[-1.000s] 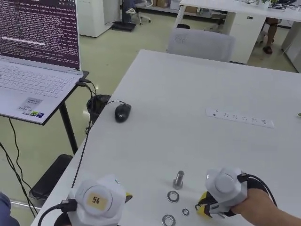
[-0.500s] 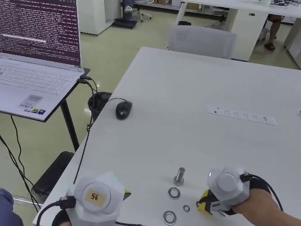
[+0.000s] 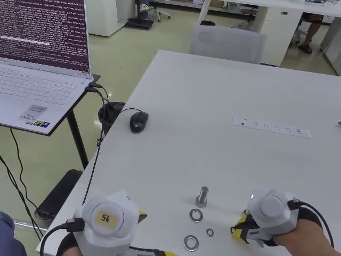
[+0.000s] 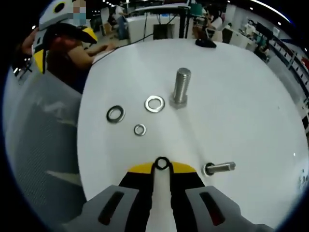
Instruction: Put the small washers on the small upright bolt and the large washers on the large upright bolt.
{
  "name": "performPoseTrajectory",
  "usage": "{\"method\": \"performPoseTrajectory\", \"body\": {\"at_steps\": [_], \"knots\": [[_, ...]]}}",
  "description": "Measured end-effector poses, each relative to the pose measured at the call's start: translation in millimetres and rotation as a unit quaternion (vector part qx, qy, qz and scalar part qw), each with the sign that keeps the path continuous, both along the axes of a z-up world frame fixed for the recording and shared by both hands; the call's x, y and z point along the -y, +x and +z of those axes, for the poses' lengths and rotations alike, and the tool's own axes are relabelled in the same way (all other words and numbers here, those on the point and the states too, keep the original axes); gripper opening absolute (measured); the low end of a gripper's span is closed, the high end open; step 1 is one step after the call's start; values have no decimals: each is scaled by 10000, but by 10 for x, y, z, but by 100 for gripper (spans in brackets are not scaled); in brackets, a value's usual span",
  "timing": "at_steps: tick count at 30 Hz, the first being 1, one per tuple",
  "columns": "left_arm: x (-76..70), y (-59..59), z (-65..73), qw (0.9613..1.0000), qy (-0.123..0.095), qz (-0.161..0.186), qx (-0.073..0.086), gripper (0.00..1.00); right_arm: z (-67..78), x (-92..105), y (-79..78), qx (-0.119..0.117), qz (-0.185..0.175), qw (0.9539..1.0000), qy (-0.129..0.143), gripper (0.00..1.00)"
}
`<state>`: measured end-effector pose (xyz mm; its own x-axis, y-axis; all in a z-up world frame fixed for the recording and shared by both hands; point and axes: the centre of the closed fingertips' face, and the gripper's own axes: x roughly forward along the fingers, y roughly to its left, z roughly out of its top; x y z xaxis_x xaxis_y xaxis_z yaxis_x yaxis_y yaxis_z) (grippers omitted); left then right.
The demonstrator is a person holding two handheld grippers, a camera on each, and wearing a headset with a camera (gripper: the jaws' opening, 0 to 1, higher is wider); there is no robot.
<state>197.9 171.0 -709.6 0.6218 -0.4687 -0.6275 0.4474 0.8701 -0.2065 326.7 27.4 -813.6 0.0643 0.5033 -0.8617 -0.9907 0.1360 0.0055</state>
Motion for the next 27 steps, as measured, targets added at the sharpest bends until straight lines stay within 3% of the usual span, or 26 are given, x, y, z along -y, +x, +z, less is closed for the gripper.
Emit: {"method": "performPoseTrajectory", "body": {"at_steps": [6,13,18,27], "knots": [[25,16,2,10000,-10,-40,4,70,170,230,206,155,-556,9982,147,13],[64,38,10,9999,-5,-105,20,70,411,355,427,407,-849,9951,303,13],[69,38,19,9999,-12,-113,24,70,532,317,501,545,-780,9949,338,13],[47,25,16,10000,-15,-70,20,70,565,182,521,634,-585,9958,306,13]]}}
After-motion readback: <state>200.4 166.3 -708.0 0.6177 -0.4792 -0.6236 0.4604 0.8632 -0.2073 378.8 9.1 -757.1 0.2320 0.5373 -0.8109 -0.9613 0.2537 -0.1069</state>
